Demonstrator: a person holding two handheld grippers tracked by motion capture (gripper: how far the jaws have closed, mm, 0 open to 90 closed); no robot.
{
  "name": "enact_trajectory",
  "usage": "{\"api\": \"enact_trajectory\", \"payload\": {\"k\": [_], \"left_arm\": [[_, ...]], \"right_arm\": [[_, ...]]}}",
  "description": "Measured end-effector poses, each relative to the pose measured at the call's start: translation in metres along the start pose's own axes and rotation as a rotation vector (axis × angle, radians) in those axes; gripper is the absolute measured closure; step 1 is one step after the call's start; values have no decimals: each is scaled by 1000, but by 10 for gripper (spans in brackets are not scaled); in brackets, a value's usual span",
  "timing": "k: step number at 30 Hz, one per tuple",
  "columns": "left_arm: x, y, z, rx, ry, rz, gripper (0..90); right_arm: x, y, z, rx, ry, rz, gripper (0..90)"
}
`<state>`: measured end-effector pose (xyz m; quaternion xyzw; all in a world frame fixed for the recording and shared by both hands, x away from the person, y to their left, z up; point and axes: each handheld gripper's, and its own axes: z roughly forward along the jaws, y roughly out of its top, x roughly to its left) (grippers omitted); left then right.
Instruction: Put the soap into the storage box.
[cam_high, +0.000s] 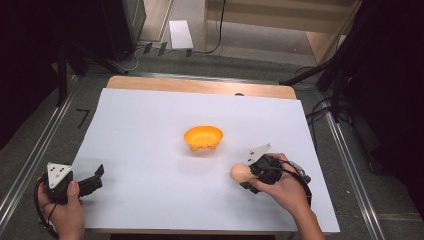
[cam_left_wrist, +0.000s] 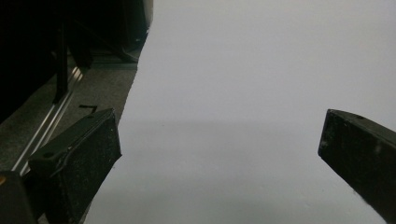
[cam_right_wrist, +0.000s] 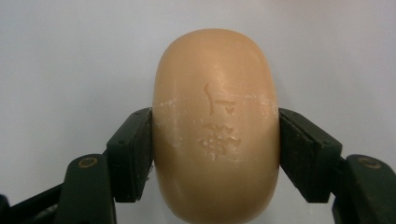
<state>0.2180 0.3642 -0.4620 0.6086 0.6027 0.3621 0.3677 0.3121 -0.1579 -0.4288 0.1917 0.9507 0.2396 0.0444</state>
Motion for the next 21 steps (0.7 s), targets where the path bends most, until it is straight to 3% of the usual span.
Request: {"api": "enact_trajectory", "payload": {"k": [9, 21], "left_arm": [[0, 0, 0, 2, -2, 0, 0], [0, 0, 0, 2, -9, 6, 0]], "right_arm": [[-16, 20, -1, 8, 17, -60, 332], [-27, 43, 3, 22, 46, -100, 332]]}}
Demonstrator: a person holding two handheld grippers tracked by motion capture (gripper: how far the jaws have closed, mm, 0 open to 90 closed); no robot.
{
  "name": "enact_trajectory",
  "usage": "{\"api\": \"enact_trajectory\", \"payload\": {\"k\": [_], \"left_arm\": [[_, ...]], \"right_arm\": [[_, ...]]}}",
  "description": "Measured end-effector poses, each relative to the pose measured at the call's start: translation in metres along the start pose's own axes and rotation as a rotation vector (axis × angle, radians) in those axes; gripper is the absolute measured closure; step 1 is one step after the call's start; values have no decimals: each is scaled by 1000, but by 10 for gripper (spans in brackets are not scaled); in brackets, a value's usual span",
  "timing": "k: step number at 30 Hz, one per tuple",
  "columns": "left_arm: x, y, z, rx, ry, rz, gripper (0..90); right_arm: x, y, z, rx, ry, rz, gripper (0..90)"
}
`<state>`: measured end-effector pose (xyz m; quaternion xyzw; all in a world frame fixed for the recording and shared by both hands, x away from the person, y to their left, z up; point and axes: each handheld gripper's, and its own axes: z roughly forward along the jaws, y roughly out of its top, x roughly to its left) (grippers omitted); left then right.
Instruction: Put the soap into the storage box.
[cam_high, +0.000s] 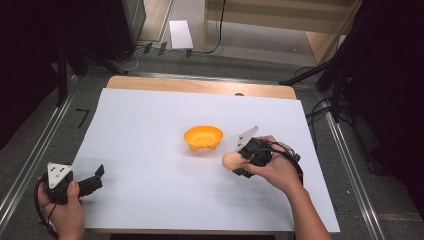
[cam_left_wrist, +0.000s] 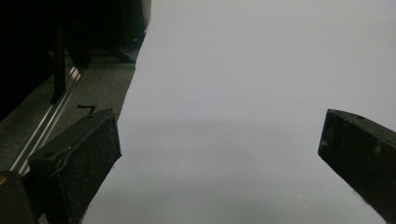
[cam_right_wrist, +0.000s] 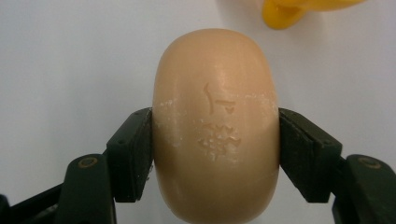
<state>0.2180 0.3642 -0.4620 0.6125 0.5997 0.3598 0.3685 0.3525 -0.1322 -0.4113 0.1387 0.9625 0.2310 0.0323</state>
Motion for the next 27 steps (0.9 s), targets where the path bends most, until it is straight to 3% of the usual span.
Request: {"api": "enact_trajectory", "payload": {"k": [16, 18, 27], "left_arm": [[0, 0, -1, -3, -12, 9, 0], [0, 0, -1, -3, -12, 11, 0], [-1, 0, -1, -3, -14, 13, 0]], "right_arm": [[-16, 28, -3, -12, 33, -94, 332], [-20, 34, -3, -34, 44, -133, 332], [-25, 47, -1, -60, 53, -182, 332]]}}
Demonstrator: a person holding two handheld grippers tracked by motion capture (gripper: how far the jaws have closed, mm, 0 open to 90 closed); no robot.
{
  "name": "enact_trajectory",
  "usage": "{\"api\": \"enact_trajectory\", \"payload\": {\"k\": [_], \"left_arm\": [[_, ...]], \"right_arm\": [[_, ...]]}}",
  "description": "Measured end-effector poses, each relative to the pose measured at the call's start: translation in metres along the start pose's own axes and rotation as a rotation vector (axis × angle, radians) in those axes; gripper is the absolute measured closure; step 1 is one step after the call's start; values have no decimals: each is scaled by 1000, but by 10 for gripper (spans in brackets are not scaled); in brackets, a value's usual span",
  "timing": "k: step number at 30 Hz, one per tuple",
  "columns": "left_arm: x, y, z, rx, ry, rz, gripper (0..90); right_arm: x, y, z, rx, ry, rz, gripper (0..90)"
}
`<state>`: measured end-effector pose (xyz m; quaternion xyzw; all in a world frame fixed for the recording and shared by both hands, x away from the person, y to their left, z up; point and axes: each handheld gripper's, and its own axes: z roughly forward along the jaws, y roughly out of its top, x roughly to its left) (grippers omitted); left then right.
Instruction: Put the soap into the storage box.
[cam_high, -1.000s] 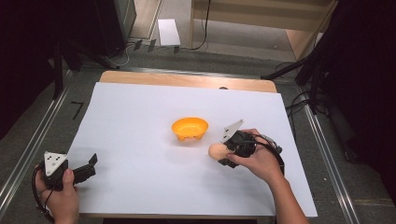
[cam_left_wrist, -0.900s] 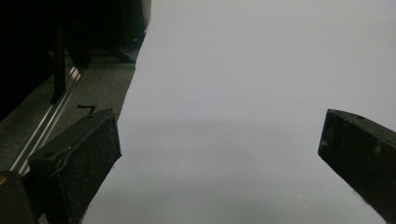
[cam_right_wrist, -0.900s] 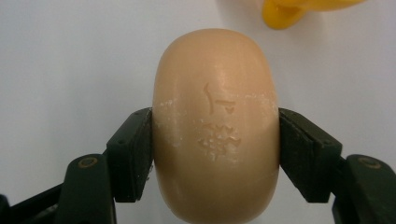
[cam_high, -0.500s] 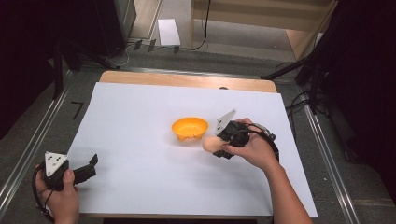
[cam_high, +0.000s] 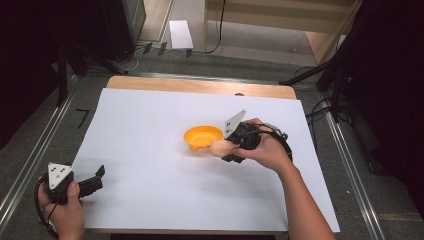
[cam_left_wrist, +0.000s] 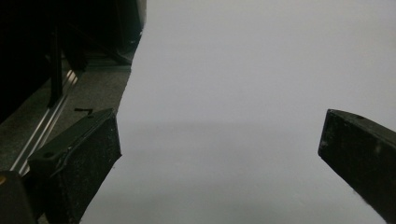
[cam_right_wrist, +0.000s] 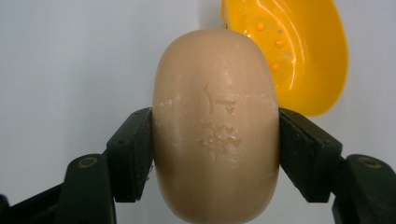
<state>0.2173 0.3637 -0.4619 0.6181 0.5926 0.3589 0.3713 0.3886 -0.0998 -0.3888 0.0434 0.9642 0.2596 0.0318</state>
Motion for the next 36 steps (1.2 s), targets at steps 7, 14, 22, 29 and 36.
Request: {"api": "enact_trajectory", "payload": {"k": [7, 14, 22, 29, 36], "left_arm": [[0, 0, 0, 1, -1, -2, 0], [0, 0, 0, 2, -2, -2, 0], [0, 0, 0, -1, -2, -4, 0], [0, 0, 0, -1, -3, -5, 0], [1, 0, 0, -1, -4, -5, 0]], "right_arm": [[-7, 12, 6, 0, 5, -21, 331], [-17, 24, 9, 5, -6, -52, 331], [-27, 38, 17, 20, 5, -73, 331], [-36, 46, 21, 23, 11, -87, 330], [-42, 52, 27, 34, 16, -95, 330]]}}
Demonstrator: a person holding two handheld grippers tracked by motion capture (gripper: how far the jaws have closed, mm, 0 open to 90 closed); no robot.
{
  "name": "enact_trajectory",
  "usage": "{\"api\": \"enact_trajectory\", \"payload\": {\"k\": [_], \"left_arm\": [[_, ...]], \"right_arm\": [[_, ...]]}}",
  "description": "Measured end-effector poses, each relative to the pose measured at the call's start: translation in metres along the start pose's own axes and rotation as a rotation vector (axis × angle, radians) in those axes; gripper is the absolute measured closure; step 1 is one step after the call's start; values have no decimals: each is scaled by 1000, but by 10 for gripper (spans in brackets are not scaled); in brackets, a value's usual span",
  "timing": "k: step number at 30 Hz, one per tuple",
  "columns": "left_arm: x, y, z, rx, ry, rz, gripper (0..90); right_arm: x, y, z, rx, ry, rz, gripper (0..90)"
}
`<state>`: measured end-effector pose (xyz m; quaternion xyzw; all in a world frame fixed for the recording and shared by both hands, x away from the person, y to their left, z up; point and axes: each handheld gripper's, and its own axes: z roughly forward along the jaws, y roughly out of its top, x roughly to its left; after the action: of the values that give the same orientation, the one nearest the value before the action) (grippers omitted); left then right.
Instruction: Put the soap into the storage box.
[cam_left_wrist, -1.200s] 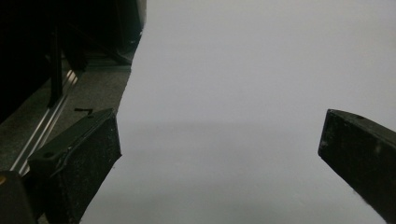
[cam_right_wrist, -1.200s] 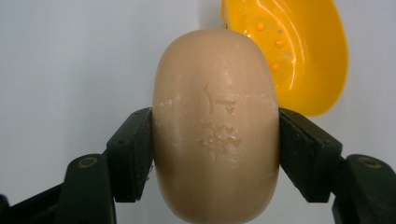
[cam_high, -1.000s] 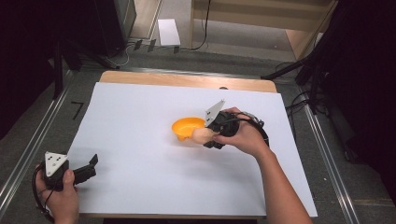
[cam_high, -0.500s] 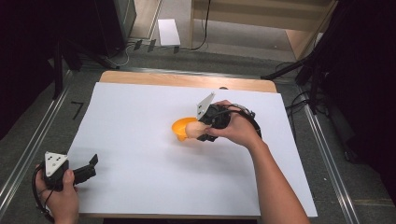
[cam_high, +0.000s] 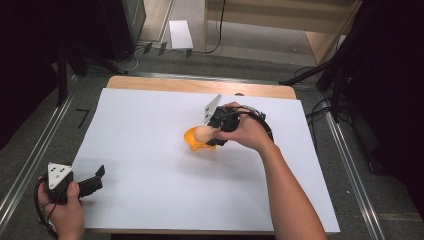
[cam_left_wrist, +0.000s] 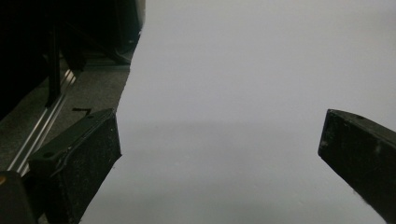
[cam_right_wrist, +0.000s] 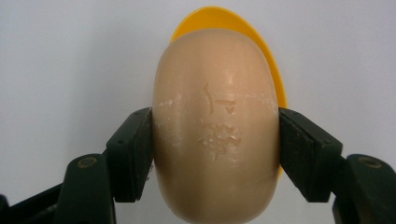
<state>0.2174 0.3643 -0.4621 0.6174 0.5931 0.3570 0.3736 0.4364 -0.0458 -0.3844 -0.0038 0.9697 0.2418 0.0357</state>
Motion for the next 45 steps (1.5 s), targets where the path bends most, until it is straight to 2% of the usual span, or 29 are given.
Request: {"api": "enact_trajectory", "payload": {"k": [12, 21, 24, 26, 29, 33, 38, 40, 45], "left_arm": [[0, 0, 0, 1, -1, -1, 0], [0, 0, 0, 3, -2, -2, 0], [0, 0, 0, 3, -2, -3, 0], [1, 0, 0, 3, -2, -4, 0], [1, 0, 0, 4, -2, -4, 0], [0, 0, 0, 4, -3, -3, 0], [0, 0, 0, 3, -3, -3, 0], [0, 0, 0, 2, -2, 0, 0], [0, 0, 0, 3, 0, 1, 0]], "right_arm": [[-10, -1, 13, 6, 34, 30, 329], [-13, 4, 15, 41, 52, 18, 324], [-14, 4, 14, 20, 60, 23, 350], [-15, 5, 11, 2, 36, 42, 342], [-15, 4, 7, -23, 38, 49, 336], [-15, 2, 4, -23, 27, 61, 330], [-13, -7, -4, -61, 11, 108, 308], [-11, -11, -7, -58, 8, 130, 290], [-6, -23, -12, -95, -15, 172, 230]]}}
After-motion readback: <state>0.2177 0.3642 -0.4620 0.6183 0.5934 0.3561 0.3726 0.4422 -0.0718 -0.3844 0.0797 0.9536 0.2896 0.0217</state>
